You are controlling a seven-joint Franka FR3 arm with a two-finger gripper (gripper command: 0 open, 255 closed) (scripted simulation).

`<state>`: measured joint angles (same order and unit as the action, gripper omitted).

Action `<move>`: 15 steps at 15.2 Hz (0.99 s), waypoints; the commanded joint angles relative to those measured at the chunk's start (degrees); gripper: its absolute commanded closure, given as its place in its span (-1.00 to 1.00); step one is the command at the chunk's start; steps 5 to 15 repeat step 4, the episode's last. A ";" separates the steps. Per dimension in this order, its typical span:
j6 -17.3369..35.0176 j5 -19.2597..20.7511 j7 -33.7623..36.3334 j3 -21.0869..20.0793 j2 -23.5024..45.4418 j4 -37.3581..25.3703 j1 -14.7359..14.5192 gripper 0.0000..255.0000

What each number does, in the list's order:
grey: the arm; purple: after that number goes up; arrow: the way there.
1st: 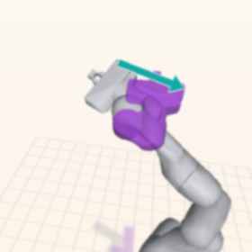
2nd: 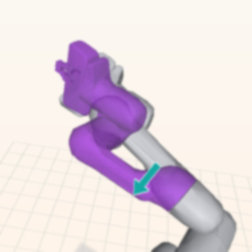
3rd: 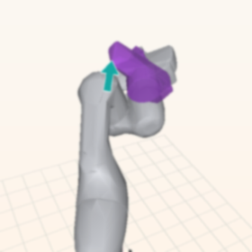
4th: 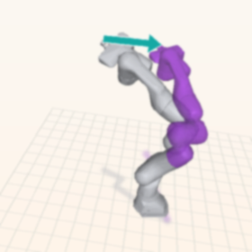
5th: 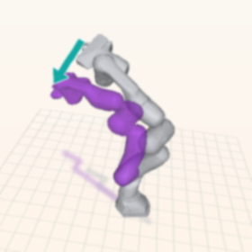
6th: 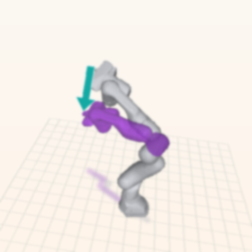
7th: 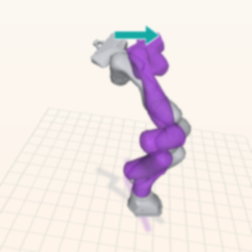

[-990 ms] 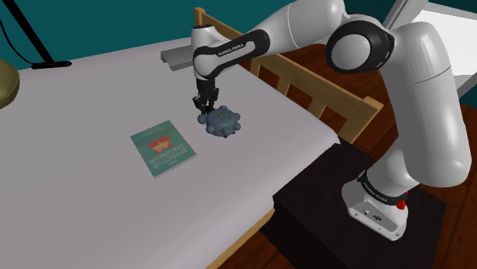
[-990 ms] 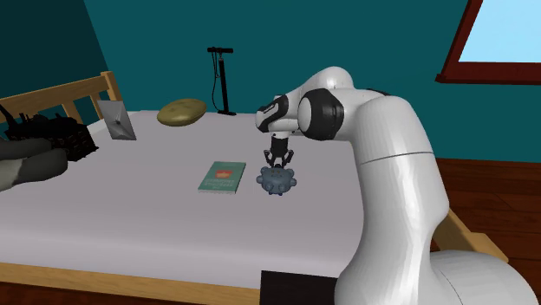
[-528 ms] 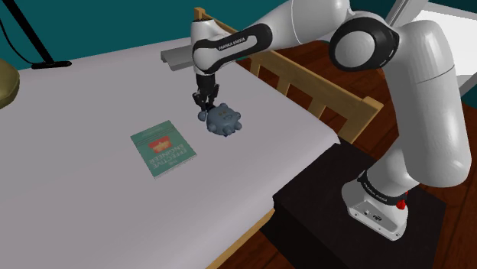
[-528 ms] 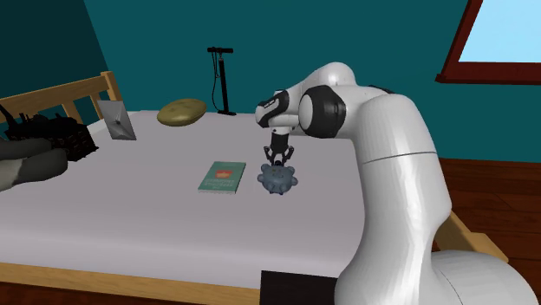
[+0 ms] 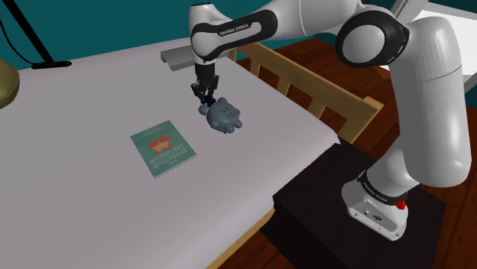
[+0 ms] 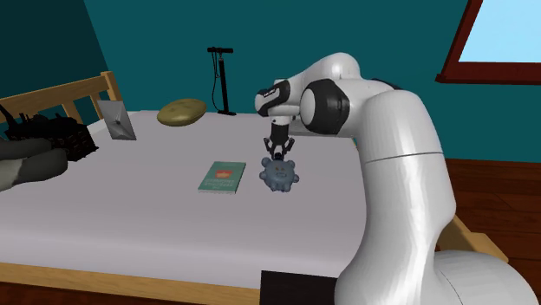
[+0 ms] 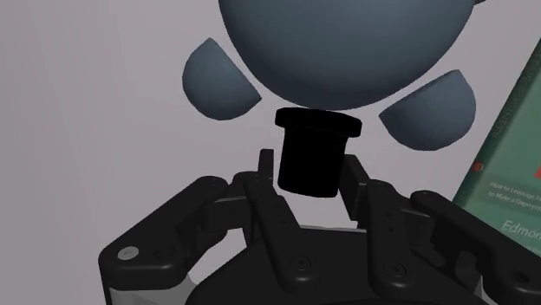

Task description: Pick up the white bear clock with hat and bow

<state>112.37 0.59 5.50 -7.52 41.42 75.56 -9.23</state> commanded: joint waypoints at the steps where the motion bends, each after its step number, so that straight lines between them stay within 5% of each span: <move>1: -1.03 -0.05 0.00 -0.04 -0.78 -0.30 0.06 1.00; 15: -1.72 -0.08 0.02 -0.06 -1.09 -0.69 0.06 1.00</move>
